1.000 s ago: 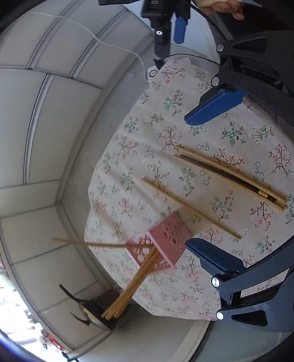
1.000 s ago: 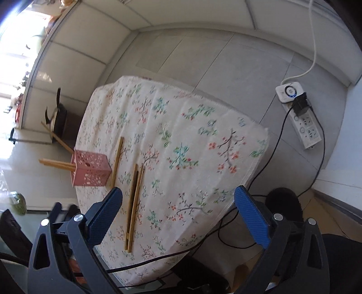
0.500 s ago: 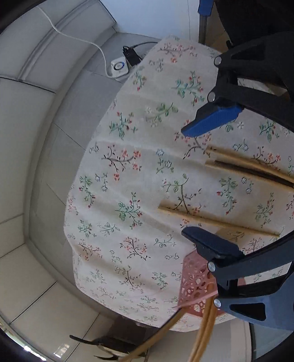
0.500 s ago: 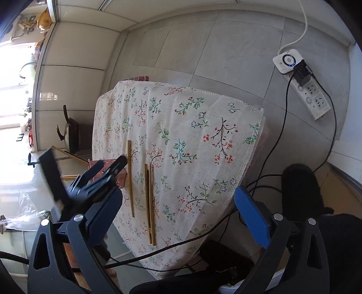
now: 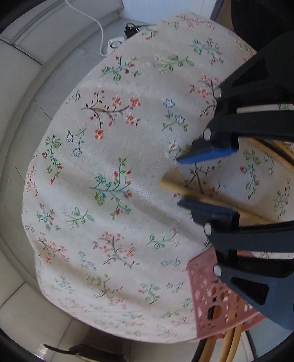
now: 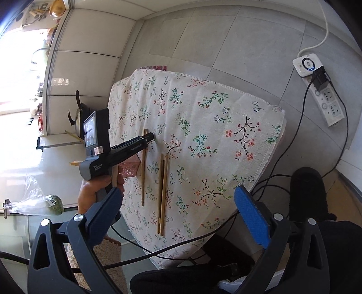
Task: Organize utensils
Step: 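Lower the left tool to the pile and grasp a bamboo chopstick, then grasp a bamboo chopstick with the right tool while the left tool holds its chopstick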
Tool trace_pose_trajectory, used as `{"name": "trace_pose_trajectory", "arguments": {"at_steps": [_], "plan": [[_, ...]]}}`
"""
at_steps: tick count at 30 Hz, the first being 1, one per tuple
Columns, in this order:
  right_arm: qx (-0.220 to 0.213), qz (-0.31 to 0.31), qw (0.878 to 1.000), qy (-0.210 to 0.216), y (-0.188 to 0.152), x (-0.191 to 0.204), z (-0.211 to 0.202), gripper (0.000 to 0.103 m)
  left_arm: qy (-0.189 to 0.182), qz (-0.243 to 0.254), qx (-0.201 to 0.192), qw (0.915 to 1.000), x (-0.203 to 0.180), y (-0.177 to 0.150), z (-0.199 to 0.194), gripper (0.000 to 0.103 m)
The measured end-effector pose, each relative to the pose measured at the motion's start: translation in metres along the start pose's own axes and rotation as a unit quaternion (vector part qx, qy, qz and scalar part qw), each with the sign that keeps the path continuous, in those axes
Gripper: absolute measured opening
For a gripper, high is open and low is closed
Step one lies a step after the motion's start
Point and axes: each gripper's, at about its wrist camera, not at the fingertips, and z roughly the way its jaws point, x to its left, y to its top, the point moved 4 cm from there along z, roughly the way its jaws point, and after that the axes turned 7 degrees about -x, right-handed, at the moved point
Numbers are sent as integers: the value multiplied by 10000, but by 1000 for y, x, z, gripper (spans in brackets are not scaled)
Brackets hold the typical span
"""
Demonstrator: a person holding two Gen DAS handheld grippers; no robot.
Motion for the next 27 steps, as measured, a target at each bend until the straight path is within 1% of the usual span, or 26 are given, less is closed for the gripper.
{"name": "trace_pose_trajectory", "arguments": {"at_steps": [1, 2, 5, 9, 11, 13, 14, 17, 18, 20, 23, 26, 27], "plan": [[12, -2, 10000, -10, 0, 0, 1, 96, -83, -57, -14, 9999, -1, -2, -1, 18], [20, -15, 10000, -32, 0, 0, 2, 96, -69, -71, -57, 9999, -1, -4, -2, 16], [5, -79, 9999, -135, 0, -1, 4, 96, -26, -114, -349, 9993, -5, -12, -6, 8], [-17, -141, 9996, -256, 0, -1, 7, 96, 309, -89, -866, 9957, -8, -29, -20, 7], [-38, -191, 9994, -291, 0, 1, 8, 96, 386, -94, -1125, 9929, -8, -37, -37, 7], [-40, -263, 9992, -315, -1, 4, 11, 96, 516, -48, -1441, 9882, -9, -48, -63, 7], [-33, -319, 9988, -361, -3, 7, 15, 96, 489, -59, -1584, 9862, -9, -54, -77, 7], [21, -416, 9978, -518, -8, 13, 28, 96, 375, -171, -2044, 9780, -14, -78, -125, 7], [45, -449, 9973, -575, -10, 16, 35, 96, 338, -247, -2225, 9740, -16, -89, -141, 7], [114, -524, 9963, -666, -16, 25, 49, 96, 270, -415, -2508, 9668, -6, -109, -164, 7], [98, -618, 9950, -781, -22, 37, 68, 96, 153, -728, -2929, 9532, 9, -140, -196, 7], [125, -716, 9933, -904, -25, 48, 87, 90, 73, -977, -3358, 9368, 24, -167, -226, 7], [134, -726, 9928, -939, -26, 50, 92, 86, 23, -1039, -3487, 9314, 28, -171, -232, 7]]}}
